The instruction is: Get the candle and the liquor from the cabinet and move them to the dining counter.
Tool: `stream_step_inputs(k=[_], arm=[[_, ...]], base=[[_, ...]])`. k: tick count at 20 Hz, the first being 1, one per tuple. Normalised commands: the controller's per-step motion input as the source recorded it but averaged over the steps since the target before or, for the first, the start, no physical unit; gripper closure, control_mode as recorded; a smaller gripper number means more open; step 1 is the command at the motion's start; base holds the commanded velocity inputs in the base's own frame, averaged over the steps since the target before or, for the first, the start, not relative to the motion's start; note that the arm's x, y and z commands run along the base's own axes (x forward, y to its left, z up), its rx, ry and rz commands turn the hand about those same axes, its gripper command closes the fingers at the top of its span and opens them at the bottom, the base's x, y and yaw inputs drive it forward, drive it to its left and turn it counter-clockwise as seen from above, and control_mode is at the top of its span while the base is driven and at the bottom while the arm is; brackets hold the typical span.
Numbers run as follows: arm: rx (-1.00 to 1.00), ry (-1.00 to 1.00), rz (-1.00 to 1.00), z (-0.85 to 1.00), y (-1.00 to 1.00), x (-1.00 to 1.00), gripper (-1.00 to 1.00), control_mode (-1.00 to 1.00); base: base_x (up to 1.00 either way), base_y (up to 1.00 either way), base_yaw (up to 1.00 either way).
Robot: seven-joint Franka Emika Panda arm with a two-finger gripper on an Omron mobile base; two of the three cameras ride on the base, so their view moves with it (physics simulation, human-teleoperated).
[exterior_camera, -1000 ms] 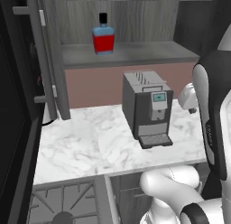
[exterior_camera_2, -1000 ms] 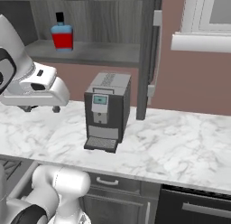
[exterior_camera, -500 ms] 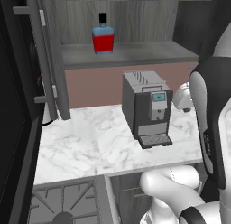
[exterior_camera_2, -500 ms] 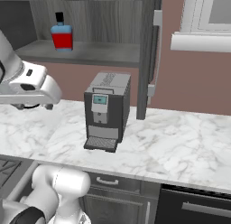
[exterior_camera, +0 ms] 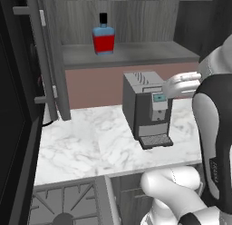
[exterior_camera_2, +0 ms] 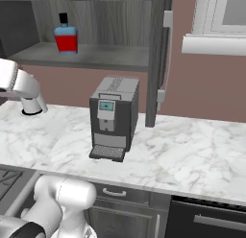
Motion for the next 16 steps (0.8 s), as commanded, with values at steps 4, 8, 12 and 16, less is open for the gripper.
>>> stream_step_inputs(k=[4,8,12,16], arm=[[0.12,-0.21,0.06,0.2,0.01,0.05,-1.0,-1.0],[0.1,-0.18,0.1,0.02,0.0,0.07,-1.0,-1.0],[0.05,-0.23,0.08,0.02,0.0,0.02,-1.0,-1.0],[0.02,-0.27,0.04,0.14,0.0,0.0,-1.0,-1.0]], base=[[0.0,0.0,0.0],[0.0,0.0,0.0],[0.0,0.0,0.0],[0.0,0.0,0.0]])
